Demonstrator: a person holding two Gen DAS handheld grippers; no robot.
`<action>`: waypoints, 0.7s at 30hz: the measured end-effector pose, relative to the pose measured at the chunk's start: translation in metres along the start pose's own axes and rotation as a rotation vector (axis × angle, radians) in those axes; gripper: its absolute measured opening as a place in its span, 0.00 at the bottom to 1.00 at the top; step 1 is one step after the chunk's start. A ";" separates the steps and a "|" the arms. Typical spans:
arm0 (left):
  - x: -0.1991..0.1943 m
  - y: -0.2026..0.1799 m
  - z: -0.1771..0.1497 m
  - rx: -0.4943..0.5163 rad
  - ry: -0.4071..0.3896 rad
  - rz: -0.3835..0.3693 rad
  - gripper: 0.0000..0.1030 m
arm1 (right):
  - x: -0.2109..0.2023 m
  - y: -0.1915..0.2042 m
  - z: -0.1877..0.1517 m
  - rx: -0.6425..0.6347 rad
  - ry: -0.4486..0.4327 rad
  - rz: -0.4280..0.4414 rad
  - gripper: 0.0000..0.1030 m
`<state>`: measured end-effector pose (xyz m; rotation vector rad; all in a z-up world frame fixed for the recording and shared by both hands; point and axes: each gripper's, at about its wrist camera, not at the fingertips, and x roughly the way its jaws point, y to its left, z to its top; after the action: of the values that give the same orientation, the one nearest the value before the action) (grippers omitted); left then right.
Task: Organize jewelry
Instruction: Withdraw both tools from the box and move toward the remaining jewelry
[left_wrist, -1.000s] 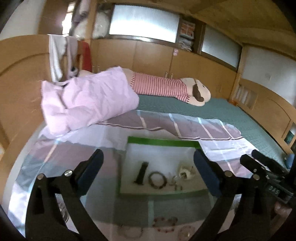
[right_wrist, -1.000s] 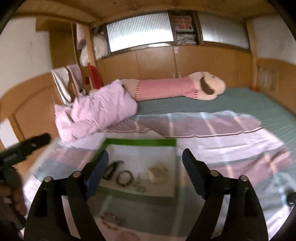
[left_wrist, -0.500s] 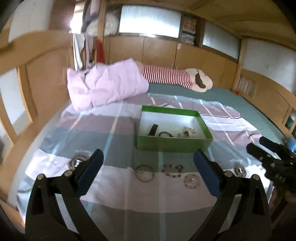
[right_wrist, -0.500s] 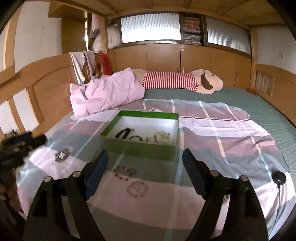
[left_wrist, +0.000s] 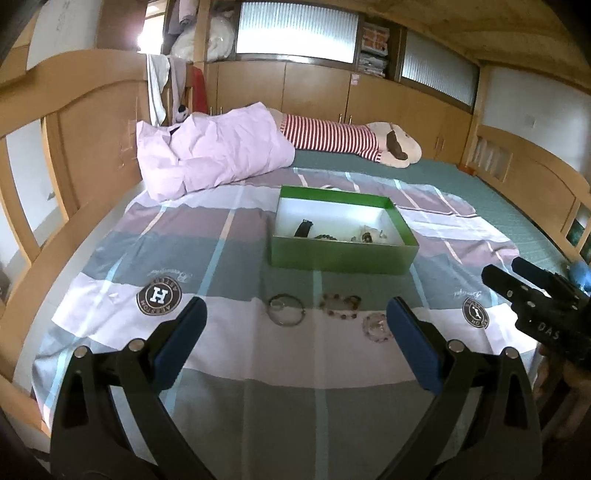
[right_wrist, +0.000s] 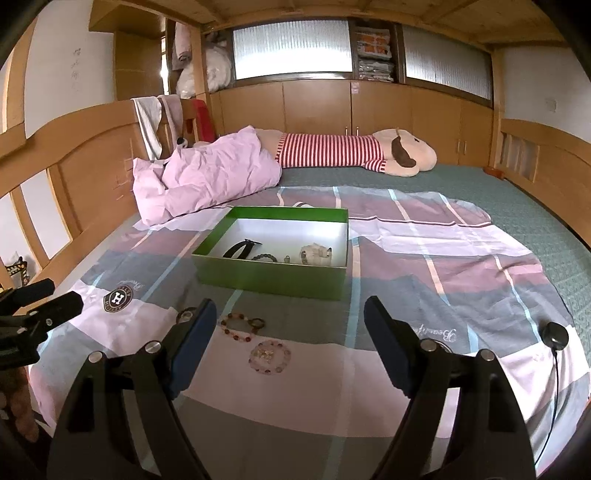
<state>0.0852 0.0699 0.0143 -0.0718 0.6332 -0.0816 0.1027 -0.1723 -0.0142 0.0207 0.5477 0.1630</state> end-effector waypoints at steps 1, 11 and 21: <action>0.001 0.001 0.000 -0.004 0.002 0.002 0.94 | 0.001 0.000 0.000 -0.002 0.003 0.001 0.78; 0.006 0.002 0.000 0.002 0.001 -0.001 0.94 | 0.003 0.004 0.005 0.000 0.003 0.005 0.78; 0.013 -0.003 -0.002 0.020 0.031 0.004 0.94 | 0.017 0.003 -0.003 -0.001 0.044 0.027 0.78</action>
<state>0.0949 0.0652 0.0055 -0.0499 0.6637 -0.0850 0.1153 -0.1666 -0.0257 0.0238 0.5912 0.1901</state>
